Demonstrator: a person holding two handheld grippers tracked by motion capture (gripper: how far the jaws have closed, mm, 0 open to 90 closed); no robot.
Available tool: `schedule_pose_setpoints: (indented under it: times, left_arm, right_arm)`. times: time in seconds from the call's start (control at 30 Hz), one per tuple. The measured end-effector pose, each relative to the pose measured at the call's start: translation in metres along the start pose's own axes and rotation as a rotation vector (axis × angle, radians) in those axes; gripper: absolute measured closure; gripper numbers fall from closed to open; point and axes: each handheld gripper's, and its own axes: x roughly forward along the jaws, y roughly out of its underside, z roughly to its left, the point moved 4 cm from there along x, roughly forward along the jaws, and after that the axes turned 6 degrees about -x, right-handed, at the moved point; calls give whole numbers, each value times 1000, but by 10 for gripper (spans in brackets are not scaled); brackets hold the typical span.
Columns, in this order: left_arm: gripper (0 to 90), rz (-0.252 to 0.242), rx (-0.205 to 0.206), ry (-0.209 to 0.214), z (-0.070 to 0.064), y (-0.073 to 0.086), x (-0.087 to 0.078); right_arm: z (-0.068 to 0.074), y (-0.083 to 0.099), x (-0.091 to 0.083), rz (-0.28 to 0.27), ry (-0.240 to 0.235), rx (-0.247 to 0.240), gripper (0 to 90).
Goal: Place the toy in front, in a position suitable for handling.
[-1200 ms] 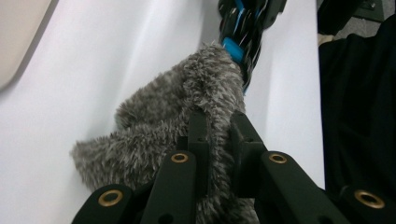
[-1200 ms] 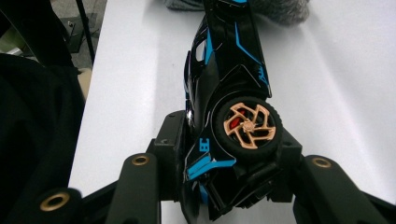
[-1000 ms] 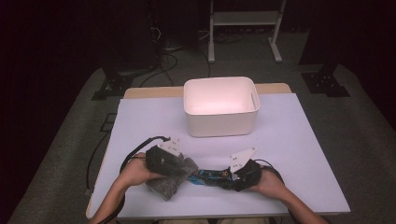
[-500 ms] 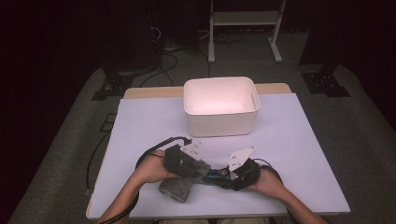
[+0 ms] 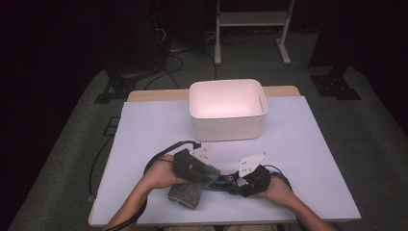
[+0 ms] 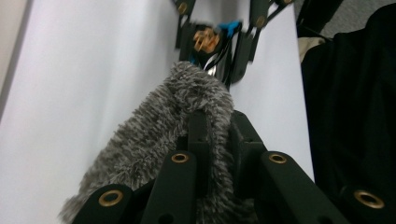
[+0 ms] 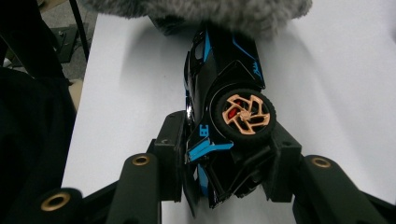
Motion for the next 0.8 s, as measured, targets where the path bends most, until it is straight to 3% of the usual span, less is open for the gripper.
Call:
schedule_pose_setpoints:
  times: [0.13, 0.23, 0.57, 0.8]
  left_arm:
    - [812, -14, 40, 35, -4, -20, 17]
    - [812, 2, 55, 27, -4, -25, 19]
    - [811, -26, -9, 9, 3, 0, 1]
    - [810, -2, -4, 0, 3, 0, -1]
  right_arm:
    - [0, 0, 0, 0, 4, -2, 566]
    - [-1, 0, 0, -1, -1, 10, 563]
    - [-2, 2, -8, -36, 10, 21, 548]
    - [-1, 3, -10, -36, 3, 26, 567]
